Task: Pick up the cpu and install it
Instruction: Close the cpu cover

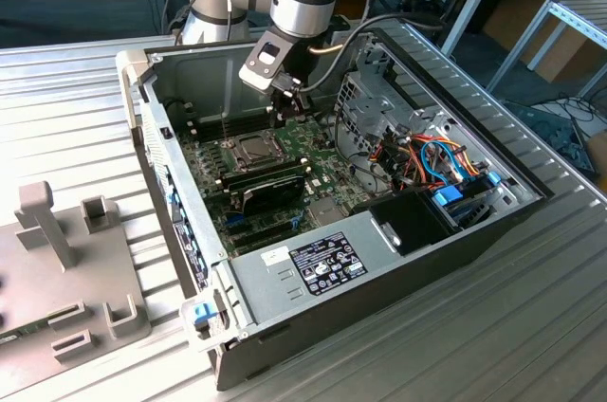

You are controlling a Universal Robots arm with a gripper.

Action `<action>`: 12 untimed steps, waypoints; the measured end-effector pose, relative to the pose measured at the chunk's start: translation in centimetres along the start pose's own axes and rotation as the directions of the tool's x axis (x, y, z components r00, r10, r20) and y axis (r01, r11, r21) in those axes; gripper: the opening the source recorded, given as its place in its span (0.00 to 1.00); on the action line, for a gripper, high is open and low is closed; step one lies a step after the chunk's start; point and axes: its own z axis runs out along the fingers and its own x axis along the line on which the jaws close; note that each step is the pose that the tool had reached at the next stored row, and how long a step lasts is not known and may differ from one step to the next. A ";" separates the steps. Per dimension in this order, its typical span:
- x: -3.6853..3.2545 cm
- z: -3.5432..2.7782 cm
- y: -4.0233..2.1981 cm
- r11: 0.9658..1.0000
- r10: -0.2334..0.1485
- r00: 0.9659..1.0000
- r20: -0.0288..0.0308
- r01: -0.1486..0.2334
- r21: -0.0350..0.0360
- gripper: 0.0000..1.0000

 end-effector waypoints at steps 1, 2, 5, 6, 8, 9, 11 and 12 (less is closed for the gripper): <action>0.00 0.00 0.00 1.000 0.000 1.000 0.000 0.000 0.000 0.11; 0.00 0.00 0.00 1.000 0.000 1.000 0.000 0.000 0.000 0.11; 0.00 0.00 -0.01 1.000 0.000 1.000 0.000 0.000 0.000 0.11; 0.00 0.00 -0.01 1.000 0.000 1.000 0.000 0.000 0.000 0.11; 0.00 0.00 -0.04 1.000 0.000 1.000 0.000 0.000 0.000 0.11; 0.00 0.00 -0.11 1.000 0.000 1.000 0.000 0.000 0.000 0.11; 0.01 0.01 -0.41 1.000 0.000 1.000 0.000 0.000 0.000 0.11; 0.02 0.01 -0.64 1.000 0.000 1.000 0.000 0.000 0.000 0.11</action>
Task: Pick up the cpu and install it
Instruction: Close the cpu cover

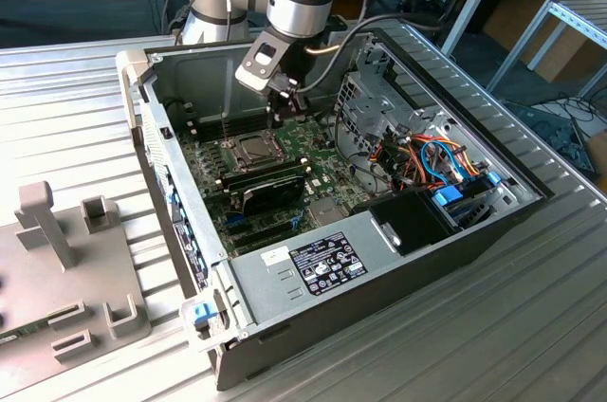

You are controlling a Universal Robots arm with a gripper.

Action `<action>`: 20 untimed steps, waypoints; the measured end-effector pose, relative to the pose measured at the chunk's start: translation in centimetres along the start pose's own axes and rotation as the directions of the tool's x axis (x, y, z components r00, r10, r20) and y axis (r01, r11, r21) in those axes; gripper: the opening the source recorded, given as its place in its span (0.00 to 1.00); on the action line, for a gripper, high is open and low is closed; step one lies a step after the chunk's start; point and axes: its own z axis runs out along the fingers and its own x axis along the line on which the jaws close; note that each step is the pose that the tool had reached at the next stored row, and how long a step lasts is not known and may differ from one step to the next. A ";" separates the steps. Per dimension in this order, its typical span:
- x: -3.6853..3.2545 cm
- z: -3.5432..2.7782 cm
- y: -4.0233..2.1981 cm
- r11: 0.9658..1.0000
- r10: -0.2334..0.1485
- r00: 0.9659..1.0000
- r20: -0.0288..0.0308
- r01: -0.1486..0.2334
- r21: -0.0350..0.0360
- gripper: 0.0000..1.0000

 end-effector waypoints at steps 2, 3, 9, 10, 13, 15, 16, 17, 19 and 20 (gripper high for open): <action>0.01 0.01 -0.44 1.000 0.000 1.000 0.000 0.000 0.000 0.11; 0.02 0.01 -0.78 1.000 0.000 1.000 0.000 0.000 0.000 0.11; 0.05 0.05 -1.78 1.000 0.000 1.000 0.000 0.000 0.000 0.11; 0.05 0.06 -2.10 1.000 0.000 1.000 0.000 0.000 0.000 0.11; 0.08 0.13 -2.81 1.000 0.000 1.000 0.000 0.000 0.000 0.11; 0.07 0.13 -2.82 1.000 0.000 1.000 0.000 0.000 0.000 0.11; 0.07 0.13 -2.82 1.000 0.000 1.000 0.000 0.000 0.000 0.11; 0.07 0.13 -2.82 1.000 0.000 1.000 0.000 0.000 0.000 0.11; 0.08 0.13 -2.83 1.000 0.000 1.000 0.000 0.000 0.000 0.11; 0.07 0.12 -2.83 1.000 0.000 1.000 0.000 0.000 0.000 0.11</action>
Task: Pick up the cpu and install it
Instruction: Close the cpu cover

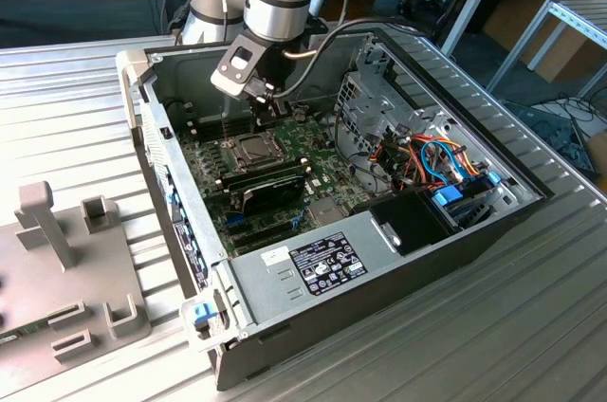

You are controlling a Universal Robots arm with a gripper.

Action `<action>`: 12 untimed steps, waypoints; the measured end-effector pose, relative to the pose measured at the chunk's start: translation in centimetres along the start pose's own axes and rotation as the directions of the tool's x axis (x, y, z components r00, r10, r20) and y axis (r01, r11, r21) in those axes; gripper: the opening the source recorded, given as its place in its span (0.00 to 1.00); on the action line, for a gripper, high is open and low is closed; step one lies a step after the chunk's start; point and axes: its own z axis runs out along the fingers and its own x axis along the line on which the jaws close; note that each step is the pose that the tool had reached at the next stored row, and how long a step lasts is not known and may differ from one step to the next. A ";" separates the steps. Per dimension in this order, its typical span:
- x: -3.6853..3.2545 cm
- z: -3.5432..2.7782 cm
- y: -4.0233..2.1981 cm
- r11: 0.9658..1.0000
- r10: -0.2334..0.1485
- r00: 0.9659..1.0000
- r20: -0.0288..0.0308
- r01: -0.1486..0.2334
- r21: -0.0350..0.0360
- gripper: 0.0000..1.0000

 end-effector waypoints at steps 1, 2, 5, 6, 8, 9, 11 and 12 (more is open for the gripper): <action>0.00 -0.02 0.00 1.000 0.000 1.000 0.000 0.000 0.000 0.11; 0.00 -0.05 0.00 1.000 0.000 1.000 0.000 0.000 0.000 0.11; 0.00 -0.31 0.00 1.000 0.000 1.000 0.000 0.000 0.000 0.11; 0.01 -0.41 0.00 1.000 0.000 1.000 0.000 0.000 0.000 0.11; 0.01 -0.64 0.00 1.000 0.000 1.000 0.000 0.000 0.000 0.11; 0.01 -0.75 0.00 1.000 0.000 1.000 0.000 0.000 0.000 0.11; 0.01 -0.97 0.01 1.000 0.000 1.000 0.000 0.000 0.000 0.11; 0.01 -1.11 0.01 1.000 0.000 1.000 0.000 0.000 0.000 0.11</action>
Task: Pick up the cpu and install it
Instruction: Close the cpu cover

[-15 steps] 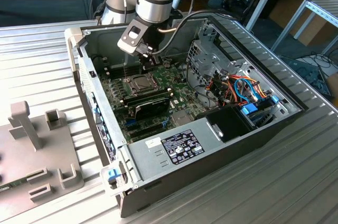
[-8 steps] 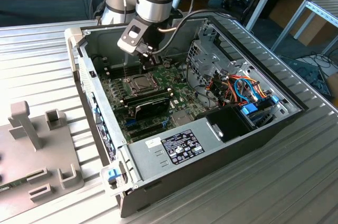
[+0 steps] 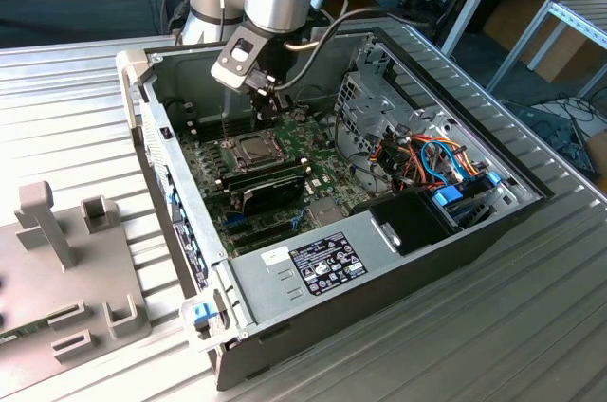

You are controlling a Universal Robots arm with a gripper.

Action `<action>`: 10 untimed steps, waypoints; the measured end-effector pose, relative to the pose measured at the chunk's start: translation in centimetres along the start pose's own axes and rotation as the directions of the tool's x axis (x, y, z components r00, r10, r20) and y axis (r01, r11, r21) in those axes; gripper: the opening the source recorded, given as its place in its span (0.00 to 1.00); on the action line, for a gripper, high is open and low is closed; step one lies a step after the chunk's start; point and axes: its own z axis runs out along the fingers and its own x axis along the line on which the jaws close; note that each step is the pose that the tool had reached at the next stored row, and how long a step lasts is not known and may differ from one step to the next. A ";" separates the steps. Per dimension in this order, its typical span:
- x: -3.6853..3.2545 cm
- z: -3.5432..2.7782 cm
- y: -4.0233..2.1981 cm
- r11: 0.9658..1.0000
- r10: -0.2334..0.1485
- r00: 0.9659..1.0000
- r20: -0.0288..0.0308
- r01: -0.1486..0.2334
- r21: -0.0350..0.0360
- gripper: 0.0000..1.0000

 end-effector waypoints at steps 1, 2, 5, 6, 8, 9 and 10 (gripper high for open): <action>0.00 -0.08 0.00 1.000 0.000 1.000 0.000 0.000 0.000 0.11; 0.00 -0.13 0.00 1.000 0.000 1.000 0.000 0.000 0.000 0.11; 0.01 -0.27 0.00 1.000 0.000 1.000 0.000 0.000 0.000 0.11; 0.00 -0.30 0.00 1.000 0.000 1.000 0.000 0.000 0.000 0.11; 0.00 -0.32 0.00 1.000 0.000 1.000 0.000 0.000 0.000 0.11; 0.00 -0.32 0.00 1.000 0.000 1.000 0.000 0.000 0.000 0.11; 0.00 -0.32 0.00 1.000 0.000 1.000 0.000 0.000 0.000 0.11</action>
